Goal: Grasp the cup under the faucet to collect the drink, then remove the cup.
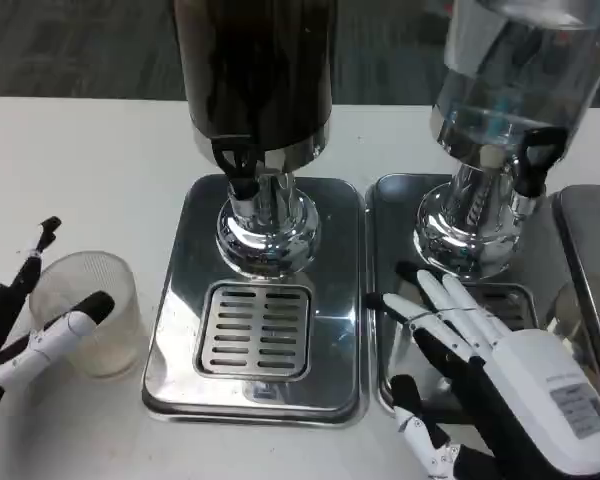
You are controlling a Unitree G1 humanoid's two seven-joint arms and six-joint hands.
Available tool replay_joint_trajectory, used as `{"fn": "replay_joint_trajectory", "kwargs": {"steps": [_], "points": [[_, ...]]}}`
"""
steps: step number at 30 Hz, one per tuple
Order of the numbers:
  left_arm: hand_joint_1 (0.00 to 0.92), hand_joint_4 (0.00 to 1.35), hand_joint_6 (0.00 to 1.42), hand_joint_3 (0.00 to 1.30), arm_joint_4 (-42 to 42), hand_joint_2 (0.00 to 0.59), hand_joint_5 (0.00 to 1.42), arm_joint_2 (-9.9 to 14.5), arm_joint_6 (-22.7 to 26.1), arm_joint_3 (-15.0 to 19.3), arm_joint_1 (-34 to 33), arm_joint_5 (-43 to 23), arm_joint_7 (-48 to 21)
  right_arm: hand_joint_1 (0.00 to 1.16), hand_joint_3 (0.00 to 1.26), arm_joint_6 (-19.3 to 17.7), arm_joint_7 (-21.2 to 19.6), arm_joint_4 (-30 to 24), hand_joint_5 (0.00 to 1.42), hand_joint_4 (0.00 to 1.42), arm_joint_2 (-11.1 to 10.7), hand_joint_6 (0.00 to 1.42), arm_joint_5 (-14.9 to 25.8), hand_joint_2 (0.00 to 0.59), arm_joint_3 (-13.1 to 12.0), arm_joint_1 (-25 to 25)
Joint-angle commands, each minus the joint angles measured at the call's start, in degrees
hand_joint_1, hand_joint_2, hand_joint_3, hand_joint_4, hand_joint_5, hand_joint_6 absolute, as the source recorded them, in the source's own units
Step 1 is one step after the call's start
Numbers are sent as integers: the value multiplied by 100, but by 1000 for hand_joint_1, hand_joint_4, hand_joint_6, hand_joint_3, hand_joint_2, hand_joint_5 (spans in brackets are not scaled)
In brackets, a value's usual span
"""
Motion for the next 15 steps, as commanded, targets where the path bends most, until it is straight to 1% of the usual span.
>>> {"fn": "replay_joint_trajectory", "kwargs": {"steps": [1,8,12,15], "points": [[2,0,74,0,257,24,0,145,41,-79,-53,196,64,463,178,13,0,56,0,12,24,119,24,586,18,-36],[0,0,74,0,394,17,0,188,-146,-24,-67,245,273,461,185,32,26,79,0,12,17,118,23,586,24,-31],[0,0,74,0,342,17,0,210,-368,18,5,282,505,460,186,33,61,60,0,12,3,118,81,586,-17,-42],[0,0,69,0,363,16,0,257,-386,31,28,266,519,459,187,31,80,63,0,12,2,121,111,586,-26,-52]]}}
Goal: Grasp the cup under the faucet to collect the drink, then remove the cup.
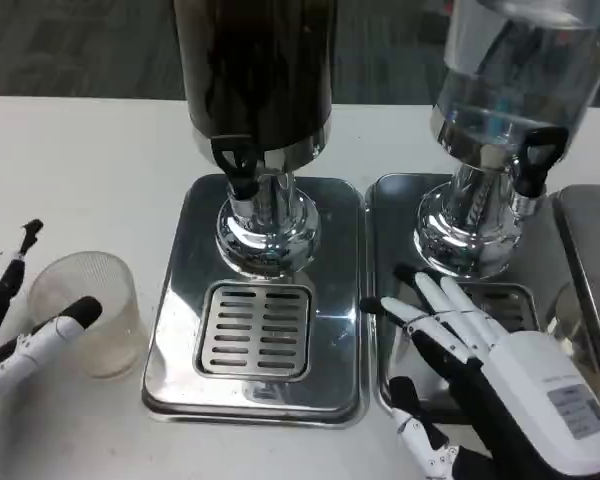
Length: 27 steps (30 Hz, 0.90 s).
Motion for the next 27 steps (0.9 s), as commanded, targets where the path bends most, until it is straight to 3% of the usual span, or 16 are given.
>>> {"fn": "replay_joint_trajectory", "kwargs": {"steps": [1,14,27], "points": [[0,0,68,0,21,16,0,158,-104,40,68,61,86,459,187,38,57,26,0,12,-10,122,115,586,-29,-47],[18,0,59,0,319,8,0,403,16,-320,-155,249,-226,450,188,41,102,-31,0,12,-2,118,149,586,-48,4],[84,0,85,0,617,12,0,380,-4,-500,-330,429,-98,456,194,61,168,-80,0,12,5,125,187,586,-58,1]]}}
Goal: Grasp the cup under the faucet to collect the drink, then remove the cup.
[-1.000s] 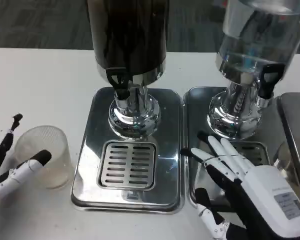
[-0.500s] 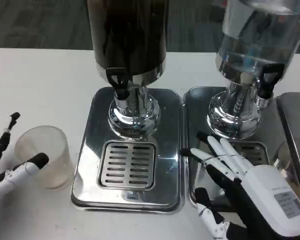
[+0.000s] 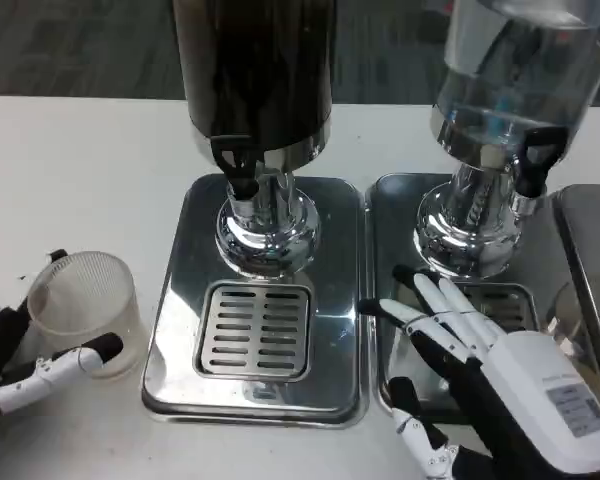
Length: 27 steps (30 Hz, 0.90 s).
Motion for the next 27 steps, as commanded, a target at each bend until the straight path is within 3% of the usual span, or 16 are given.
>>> {"fn": "replay_joint_trajectory", "kwargs": {"steps": [1,9,15,27], "points": [[85,0,86,0,128,12,0,54,24,-62,-117,60,66,456,195,54,51,-76,0,14,7,125,93,586,-48,20],[89,0,93,0,332,15,1,24,41,-130,-242,112,139,460,197,50,91,-98,0,21,2,128,125,586,-51,31],[110,0,165,0,483,26,87,-70,-137,-189,-310,163,444,463,197,22,81,-38,0,22,-32,129,164,586,-94,6],[141,0,216,0,708,43,153,-119,-145,-583,-528,397,829,467,200,28,77,-76,0,22,-13,112,174,586,-74,28]]}}
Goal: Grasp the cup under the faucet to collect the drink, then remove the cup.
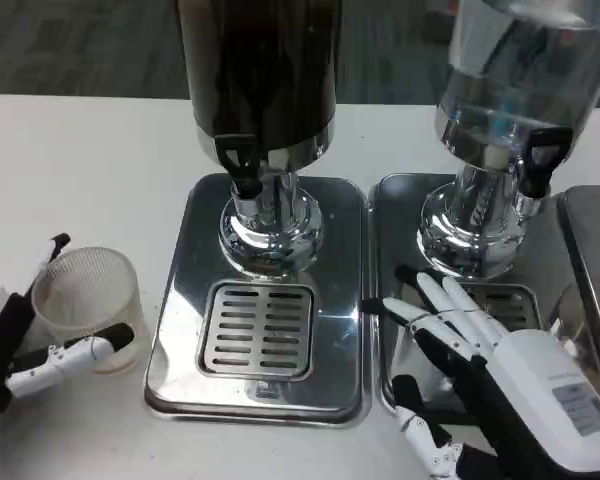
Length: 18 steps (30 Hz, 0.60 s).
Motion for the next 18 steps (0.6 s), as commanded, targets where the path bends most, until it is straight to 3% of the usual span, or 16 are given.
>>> {"fn": "replay_joint_trajectory", "kwargs": {"steps": [1,6,14,18], "points": [[147,0,230,0,173,47,176,-83,-68,-164,-71,117,96,468,200,17,10,-19,0,22,6,112,35,586,-24,-8],[180,13,301,0,438,60,250,-158,-343,-220,-155,61,288,469,200,63,56,15,0,22,6,111,35,586,-1,-27],[210,196,590,163,865,75,425,-282,-703,-295,-289,-11,350,471,200,60,51,-60,0,22,-18,111,72,586,-51,37],[206,274,671,261,1064,85,498,-302,-882,-370,-379,-49,249,471,200,51,54,-39,0,22,-33,123,179,586,-98,49]]}}
